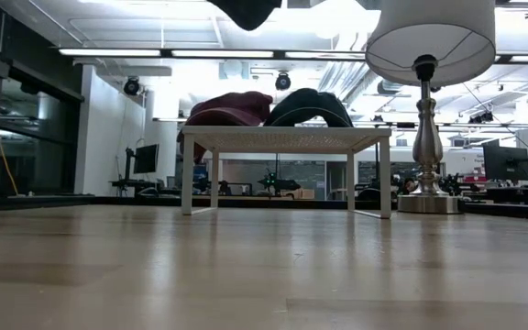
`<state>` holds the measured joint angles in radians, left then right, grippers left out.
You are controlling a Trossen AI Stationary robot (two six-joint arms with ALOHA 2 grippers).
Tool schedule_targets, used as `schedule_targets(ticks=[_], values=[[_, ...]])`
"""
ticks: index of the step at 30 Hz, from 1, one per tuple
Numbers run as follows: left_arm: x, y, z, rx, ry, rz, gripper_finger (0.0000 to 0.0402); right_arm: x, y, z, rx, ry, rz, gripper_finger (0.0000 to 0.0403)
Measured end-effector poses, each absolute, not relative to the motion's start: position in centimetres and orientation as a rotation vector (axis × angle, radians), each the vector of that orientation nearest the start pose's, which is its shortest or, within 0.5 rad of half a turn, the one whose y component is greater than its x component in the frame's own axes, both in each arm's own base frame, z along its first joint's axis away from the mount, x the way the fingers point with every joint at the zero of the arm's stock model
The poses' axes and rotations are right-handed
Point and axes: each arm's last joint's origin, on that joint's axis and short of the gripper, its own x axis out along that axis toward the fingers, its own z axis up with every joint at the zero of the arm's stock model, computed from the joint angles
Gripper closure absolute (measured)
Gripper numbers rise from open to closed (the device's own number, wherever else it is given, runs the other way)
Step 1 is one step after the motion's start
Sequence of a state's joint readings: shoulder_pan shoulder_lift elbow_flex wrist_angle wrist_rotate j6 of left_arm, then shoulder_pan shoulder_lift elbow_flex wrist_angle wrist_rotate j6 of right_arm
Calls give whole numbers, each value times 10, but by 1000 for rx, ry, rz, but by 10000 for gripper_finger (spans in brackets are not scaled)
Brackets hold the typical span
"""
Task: Pick & Place hat
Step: Stack the blue cap on top of the blue cap on the shelf
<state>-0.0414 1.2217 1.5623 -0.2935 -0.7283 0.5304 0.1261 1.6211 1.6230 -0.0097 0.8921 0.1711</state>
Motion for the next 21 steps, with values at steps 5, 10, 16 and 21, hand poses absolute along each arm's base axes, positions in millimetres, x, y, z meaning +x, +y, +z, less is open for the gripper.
schedule_targets(ticks=[5,10,16,21], values=[[230,10,494,495,140,681,401,365,16,429,206,-95,-753,90],[232,10,493,508,148,677,401,365,7,434,225,-143,-745,86],[233,9,493,509,145,669,401,370,1,432,252,-158,-712,86],[233,9,493,509,145,668,401,374,-2,431,255,-166,-664,86]])
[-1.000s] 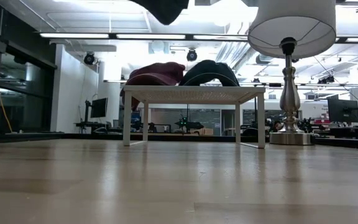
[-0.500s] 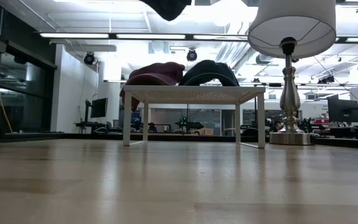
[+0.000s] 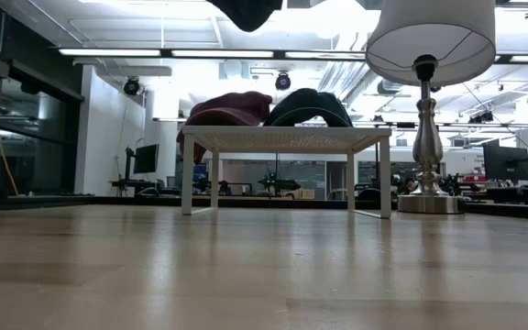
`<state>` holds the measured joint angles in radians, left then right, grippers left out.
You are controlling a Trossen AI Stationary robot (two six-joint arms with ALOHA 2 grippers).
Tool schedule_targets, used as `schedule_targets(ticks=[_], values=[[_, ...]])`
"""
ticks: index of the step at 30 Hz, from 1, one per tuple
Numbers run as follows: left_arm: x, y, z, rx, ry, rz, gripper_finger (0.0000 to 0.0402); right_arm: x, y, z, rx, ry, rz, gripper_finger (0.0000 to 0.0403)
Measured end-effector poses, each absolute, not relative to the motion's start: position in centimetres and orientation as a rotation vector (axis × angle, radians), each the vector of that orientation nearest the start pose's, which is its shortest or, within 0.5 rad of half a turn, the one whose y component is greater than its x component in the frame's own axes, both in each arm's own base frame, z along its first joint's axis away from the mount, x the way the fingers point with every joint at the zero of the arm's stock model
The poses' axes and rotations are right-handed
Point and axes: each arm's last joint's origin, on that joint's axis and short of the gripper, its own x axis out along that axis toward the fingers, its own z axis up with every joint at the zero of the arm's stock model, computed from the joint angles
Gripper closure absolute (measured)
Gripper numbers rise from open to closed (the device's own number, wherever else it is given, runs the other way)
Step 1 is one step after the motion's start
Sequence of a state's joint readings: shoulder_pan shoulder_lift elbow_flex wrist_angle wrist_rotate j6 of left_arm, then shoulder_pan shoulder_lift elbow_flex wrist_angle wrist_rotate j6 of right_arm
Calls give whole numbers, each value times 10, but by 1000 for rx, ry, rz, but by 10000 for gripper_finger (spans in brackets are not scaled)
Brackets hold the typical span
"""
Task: Pick & Place hat
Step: Stack the blue cap on top of the blue cap on the shelf
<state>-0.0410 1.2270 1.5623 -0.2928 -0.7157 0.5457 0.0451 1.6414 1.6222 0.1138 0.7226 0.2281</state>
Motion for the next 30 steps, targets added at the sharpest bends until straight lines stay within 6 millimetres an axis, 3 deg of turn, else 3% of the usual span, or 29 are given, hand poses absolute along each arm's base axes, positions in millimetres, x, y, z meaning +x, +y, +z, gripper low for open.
schedule_targets(ticks=[19,23,30], values=[[233,9,493,512,138,635,401,394,-25,413,219,-145,-636,90],[233,9,493,512,137,635,401,394,-25,414,221,-154,-643,110],[233,9,493,512,138,636,401,393,-25,414,173,-140,-658,181]])
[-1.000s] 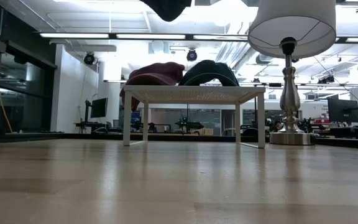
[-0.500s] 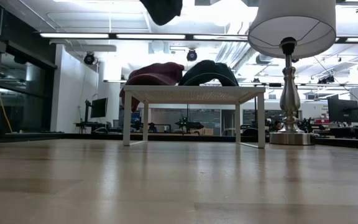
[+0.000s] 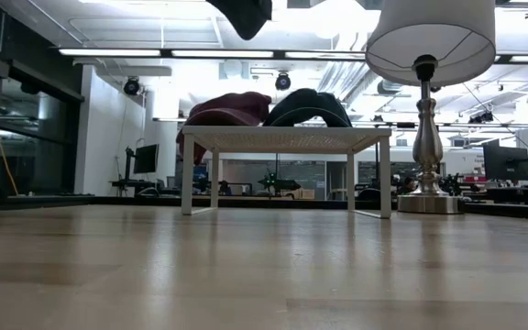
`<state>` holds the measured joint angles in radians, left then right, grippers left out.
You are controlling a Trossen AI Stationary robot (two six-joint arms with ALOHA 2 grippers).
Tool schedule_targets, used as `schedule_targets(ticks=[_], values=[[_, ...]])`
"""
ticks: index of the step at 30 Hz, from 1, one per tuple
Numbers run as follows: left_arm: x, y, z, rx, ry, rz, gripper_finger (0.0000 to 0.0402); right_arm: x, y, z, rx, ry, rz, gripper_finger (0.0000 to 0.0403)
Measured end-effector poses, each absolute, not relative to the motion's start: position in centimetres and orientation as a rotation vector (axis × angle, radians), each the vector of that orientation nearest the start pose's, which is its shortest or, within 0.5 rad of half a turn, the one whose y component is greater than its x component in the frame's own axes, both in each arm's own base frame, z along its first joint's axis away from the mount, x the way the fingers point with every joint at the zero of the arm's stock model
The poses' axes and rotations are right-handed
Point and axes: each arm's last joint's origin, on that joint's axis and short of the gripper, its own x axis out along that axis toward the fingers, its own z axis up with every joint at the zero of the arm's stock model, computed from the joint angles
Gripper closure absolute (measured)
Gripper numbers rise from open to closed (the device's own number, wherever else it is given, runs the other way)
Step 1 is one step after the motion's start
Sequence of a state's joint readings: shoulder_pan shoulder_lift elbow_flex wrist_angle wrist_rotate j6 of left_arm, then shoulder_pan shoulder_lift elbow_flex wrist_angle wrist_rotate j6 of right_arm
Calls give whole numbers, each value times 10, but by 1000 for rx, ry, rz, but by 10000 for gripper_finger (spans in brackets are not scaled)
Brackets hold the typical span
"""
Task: Pick & Place hat
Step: Stack the blue cap on top of the blue cap on the shelf
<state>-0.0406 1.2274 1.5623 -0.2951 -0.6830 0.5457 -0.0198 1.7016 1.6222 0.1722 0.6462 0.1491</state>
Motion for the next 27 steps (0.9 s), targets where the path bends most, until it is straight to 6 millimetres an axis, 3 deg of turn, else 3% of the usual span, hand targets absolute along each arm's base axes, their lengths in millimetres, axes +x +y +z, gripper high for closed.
schedule_targets(ticks=[14,27], values=[[234,9,493,513,141,636,398,393,-25,415,128,-124,-638,388],[234,9,492,510,144,639,368,383,-24,422,119,-99,-638,399]])
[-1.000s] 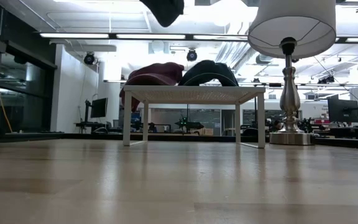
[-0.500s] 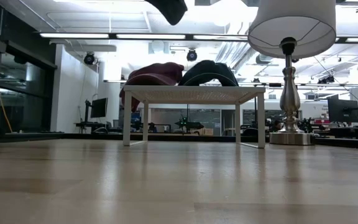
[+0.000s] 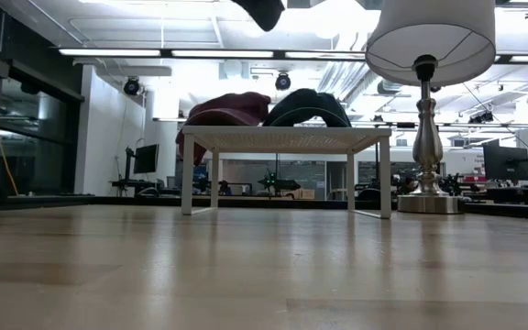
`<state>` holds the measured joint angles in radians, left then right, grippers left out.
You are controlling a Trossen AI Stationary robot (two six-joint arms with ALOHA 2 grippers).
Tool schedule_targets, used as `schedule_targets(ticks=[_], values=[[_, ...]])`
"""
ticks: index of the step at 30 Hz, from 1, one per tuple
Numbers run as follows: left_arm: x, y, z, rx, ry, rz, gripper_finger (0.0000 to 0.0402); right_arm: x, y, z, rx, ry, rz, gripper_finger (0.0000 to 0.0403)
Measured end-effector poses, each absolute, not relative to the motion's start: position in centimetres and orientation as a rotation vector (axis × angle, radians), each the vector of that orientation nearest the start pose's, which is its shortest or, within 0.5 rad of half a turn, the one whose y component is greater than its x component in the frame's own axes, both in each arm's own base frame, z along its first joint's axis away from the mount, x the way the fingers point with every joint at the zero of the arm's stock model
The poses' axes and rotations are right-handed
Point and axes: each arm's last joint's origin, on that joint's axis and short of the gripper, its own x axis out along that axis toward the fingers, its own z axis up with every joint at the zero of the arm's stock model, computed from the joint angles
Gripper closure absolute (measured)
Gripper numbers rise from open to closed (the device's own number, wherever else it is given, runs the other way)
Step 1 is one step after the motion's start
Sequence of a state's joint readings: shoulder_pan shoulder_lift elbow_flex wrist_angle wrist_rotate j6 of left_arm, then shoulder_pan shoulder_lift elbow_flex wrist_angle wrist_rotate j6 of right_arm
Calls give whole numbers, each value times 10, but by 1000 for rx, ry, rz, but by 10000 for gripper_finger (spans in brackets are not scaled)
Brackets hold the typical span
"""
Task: Pick & Place hat
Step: Stack the blue cap on top of the blue cap on the shelf
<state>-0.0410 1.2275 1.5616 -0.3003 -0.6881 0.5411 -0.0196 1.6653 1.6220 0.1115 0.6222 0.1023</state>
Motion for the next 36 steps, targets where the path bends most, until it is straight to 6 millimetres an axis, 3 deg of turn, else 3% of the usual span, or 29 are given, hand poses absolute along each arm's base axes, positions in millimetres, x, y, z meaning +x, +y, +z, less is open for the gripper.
schedule_targets(ticks=[6,14,18,28,36], values=[[231,9,494,503,131,650,350,381,-23,420,112,-69,-664,399],[226,8,496,495,127,669,247,381,-22,416,120,-31,-667,399],[214,5,502,480,114,722,211,377,-23,417,108,-8,-677,400],[164,10,500,349,181,764,202,343,-28,435,120,52,-725,400],[134,12,487,194,253,736,202,325,-45,432,155,154,-759,400]])
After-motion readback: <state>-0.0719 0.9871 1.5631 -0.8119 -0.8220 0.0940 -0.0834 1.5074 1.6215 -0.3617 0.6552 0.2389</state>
